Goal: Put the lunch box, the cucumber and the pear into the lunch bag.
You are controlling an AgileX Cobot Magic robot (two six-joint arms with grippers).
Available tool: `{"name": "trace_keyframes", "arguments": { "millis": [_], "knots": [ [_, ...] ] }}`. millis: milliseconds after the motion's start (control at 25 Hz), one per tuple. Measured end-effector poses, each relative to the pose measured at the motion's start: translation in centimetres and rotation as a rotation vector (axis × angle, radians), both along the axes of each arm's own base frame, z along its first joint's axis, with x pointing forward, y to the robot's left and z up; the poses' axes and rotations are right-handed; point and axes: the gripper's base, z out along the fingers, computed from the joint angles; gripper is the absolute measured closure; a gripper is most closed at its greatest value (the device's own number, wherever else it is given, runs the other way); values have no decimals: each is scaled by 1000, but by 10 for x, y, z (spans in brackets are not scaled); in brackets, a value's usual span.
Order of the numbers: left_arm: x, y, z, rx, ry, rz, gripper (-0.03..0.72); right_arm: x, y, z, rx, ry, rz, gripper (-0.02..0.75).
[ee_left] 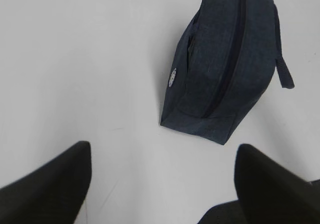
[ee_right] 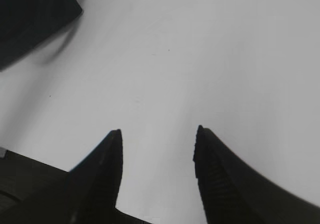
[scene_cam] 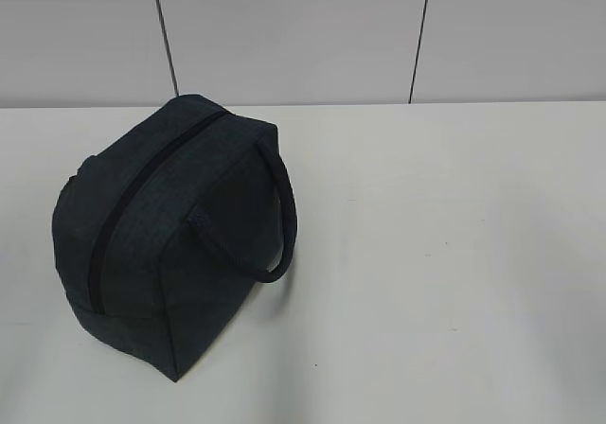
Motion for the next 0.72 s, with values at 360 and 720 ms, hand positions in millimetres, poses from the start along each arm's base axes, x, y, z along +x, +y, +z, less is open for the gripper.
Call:
{"name": "trace_keyframes", "arguments": {
  "millis": [360, 720],
  "knots": [
    [-23, 4, -57, 0, 17, -3, 167, -69, -15, -52, 34, -159, 3, 349],
    [-36, 7, -63, -14, -102, 3, 167, -83, -23, -68, -7, -178, -21, 349]
  ]
}}
